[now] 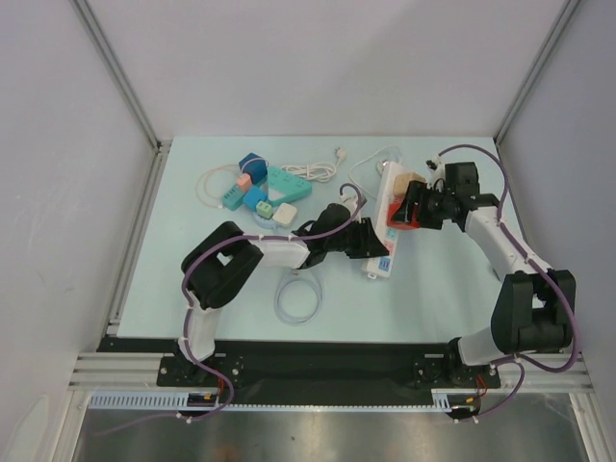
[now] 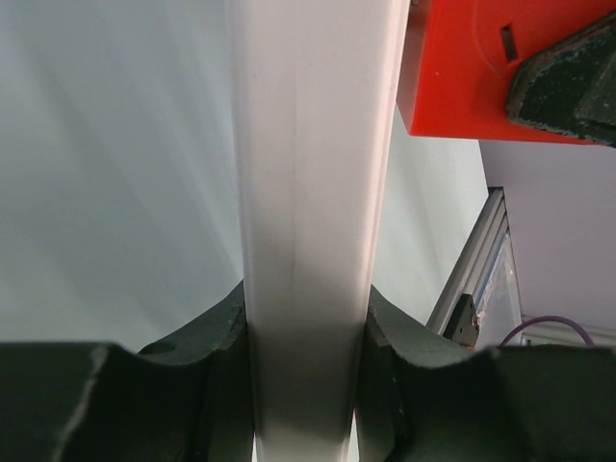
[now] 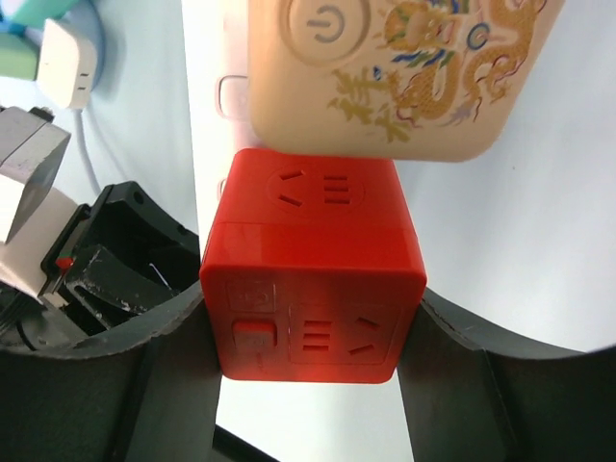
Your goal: Pull the plug off the socket
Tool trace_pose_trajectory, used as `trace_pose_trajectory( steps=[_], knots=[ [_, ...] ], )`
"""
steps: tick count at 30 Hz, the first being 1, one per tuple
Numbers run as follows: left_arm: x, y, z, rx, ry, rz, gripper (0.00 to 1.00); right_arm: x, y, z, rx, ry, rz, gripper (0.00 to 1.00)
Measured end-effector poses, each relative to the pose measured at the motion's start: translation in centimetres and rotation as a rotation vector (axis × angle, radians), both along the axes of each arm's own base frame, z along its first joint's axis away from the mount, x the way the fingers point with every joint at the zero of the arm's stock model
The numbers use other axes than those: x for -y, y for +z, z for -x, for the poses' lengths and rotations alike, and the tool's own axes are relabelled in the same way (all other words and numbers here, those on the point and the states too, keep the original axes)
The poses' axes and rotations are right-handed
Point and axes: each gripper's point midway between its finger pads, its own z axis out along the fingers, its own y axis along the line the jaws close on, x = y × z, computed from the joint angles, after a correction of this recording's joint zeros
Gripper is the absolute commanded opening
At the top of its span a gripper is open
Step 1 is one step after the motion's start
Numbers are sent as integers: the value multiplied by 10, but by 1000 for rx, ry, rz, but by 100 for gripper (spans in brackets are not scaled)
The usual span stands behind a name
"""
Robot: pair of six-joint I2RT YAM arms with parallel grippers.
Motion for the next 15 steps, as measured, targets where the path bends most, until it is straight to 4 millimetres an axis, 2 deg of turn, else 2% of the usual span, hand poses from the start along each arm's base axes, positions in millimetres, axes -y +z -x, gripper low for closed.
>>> trace_pose_trajectory(
  steps=[7, 15],
  knots=[
    [2, 5, 6, 9, -29, 38, 0, 7, 7, 6, 14, 102, -89, 0],
    [0, 5, 9, -23, -26, 58, 0, 8, 1, 8, -30, 41, -95, 0]
  ],
)
